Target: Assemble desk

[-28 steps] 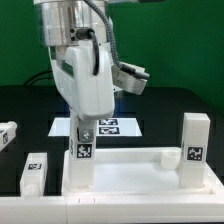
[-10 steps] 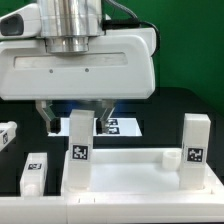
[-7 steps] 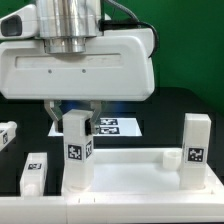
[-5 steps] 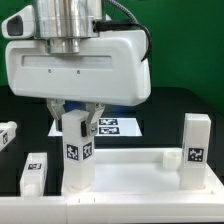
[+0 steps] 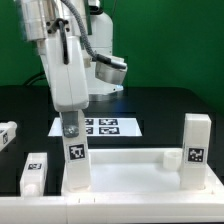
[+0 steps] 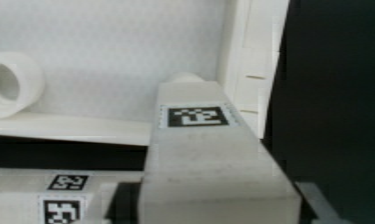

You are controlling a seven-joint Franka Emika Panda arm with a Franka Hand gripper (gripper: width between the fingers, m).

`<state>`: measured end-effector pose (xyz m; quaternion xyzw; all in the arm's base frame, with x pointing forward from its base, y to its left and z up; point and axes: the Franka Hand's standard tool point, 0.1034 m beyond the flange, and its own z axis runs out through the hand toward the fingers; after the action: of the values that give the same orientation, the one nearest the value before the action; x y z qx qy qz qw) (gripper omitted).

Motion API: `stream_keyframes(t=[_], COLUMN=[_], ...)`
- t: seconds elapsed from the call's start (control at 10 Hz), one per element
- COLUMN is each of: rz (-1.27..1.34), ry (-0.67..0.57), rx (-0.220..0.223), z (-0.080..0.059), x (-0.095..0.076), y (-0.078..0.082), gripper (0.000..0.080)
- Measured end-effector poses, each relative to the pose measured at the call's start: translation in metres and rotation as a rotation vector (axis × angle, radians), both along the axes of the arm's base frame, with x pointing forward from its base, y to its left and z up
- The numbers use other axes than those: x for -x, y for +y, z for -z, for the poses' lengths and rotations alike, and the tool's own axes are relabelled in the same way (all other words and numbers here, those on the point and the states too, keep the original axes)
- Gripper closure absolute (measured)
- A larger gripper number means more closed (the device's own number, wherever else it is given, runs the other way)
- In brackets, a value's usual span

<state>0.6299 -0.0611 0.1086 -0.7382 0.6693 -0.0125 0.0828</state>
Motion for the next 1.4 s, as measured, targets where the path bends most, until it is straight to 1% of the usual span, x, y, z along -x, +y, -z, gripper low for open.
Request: stream_keyframes(t=[0.1, 0.2, 0.3, 0.4, 0.5, 0.7, 0.8, 0.9, 1.0, 1.1, 1.2, 1.3, 1.4], rz=[-0.129, -0.300, -0.495, -0.715, -0.711, -0.880, -1.034, -1.256, -1.370, -1.291, -1.295, -1.280, -1.206], ry=[0.010, 0.024, 0.003, -0.005, -0.027, -0.043, -0.062, -0.096, -0.113, -0.104, -0.104, -0.103, -0.096], rx=[0.012, 0.024, 0.041, 0.042, 0.060, 0.081, 0.113, 0.175, 0.197, 0.188, 0.189, 0.187, 0.178], z=[-0.002, -0.007, -0.008, -0.007, -0.010, -0.009, -0.009, -0.008, -0.007, -0.007, -0.006, -0.006, -0.006], x=[0.001, -0.002, -0.003, 0.001, 0.000, 0.001, 0.000, -0.004, -0.004, -0.004, -0.004, -0.004, -0.004], y=[0.002, 0.005, 0.008, 0.012, 0.014, 0.011, 0.010, 0.011, 0.010, 0.010, 0.009, 0.009, 0.010], gripper=[0.0506, 0.0506, 0.0330, 0.0192, 0.0163, 0.0152, 0.0152, 0.0151, 0.0151, 0.0151, 0.0296, 0.0296, 0.0478])
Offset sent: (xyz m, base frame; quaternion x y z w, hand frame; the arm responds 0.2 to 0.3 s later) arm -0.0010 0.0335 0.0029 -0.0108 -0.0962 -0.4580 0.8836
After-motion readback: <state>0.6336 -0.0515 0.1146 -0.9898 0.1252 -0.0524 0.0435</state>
